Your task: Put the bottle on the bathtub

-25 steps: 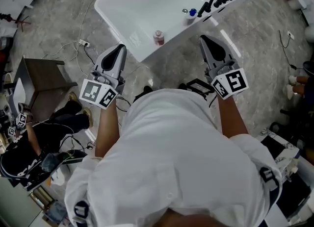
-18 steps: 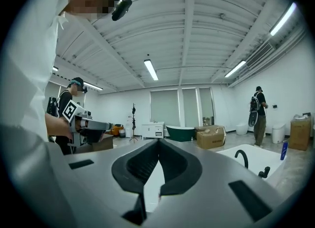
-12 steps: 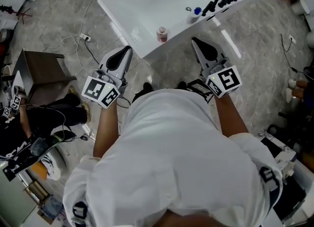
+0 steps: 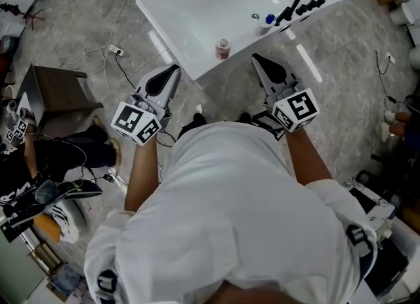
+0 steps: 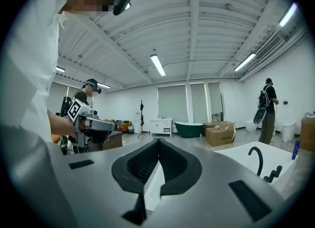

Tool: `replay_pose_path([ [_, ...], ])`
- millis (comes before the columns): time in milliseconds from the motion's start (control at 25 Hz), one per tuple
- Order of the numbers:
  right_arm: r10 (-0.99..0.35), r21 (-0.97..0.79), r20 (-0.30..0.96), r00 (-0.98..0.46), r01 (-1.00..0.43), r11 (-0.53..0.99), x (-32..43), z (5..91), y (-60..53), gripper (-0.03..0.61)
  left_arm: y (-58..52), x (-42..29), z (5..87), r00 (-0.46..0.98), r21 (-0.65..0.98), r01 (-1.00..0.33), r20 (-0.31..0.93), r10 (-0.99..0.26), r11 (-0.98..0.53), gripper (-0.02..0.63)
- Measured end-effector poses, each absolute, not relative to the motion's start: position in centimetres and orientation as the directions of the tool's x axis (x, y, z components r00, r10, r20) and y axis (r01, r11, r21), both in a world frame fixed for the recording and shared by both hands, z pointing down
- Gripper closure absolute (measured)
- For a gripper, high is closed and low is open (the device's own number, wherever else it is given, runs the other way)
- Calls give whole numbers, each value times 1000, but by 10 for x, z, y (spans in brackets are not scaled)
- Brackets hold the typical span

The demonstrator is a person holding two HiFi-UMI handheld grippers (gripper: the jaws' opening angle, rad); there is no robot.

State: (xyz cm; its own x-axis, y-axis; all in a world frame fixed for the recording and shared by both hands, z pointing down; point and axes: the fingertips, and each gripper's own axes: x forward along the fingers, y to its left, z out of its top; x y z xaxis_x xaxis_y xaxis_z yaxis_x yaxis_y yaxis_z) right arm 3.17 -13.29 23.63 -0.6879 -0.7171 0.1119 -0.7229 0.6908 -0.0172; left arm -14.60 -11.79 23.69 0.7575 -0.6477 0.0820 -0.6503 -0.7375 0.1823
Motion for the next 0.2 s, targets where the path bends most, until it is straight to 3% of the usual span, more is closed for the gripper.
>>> replay_pose_path([
  [200,-711,-23,130,-691,-719,694,12,246,-124,565,-115,-161,247,769,211,-636,93,-632,-742,592],
])
